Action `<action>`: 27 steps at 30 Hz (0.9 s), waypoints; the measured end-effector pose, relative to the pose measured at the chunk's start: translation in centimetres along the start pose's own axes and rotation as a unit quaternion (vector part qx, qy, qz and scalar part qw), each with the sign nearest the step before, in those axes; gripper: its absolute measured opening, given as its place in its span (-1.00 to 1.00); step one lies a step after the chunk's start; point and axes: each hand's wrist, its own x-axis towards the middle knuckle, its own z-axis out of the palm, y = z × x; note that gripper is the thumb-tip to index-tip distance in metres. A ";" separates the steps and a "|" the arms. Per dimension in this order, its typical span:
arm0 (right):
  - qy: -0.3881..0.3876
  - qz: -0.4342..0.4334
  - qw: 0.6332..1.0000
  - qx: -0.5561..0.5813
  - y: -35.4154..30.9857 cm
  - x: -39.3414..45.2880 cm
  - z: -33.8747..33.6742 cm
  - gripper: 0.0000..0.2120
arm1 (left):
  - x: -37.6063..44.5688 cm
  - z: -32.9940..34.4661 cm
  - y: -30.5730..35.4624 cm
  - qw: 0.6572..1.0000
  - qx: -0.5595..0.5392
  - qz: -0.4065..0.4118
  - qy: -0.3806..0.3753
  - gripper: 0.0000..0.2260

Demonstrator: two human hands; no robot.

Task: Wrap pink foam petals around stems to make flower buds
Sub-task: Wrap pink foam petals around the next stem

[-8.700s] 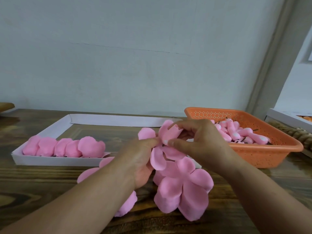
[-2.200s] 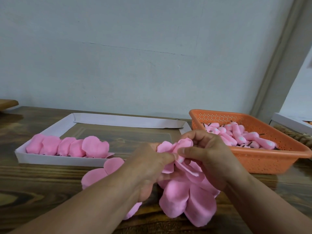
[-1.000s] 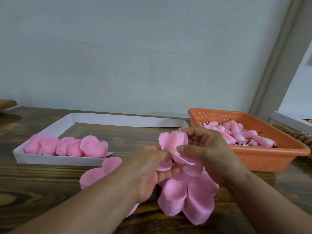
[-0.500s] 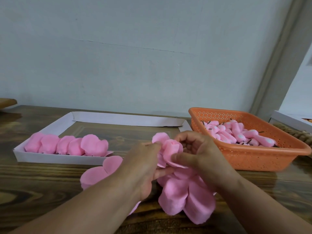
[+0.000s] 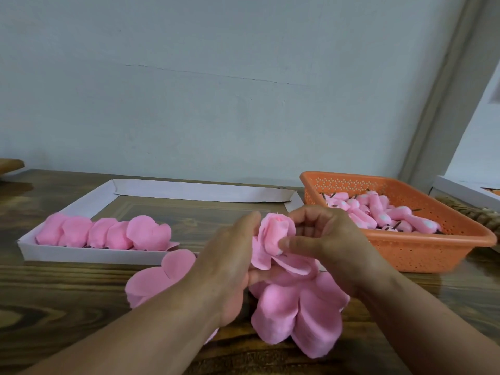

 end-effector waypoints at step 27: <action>-0.009 0.025 0.996 -0.080 -0.6 -0.5 0.4 -0.88 | 0.2 -0.6 -0.6 0.997 -0.016 -0.038 -0.065 -0.75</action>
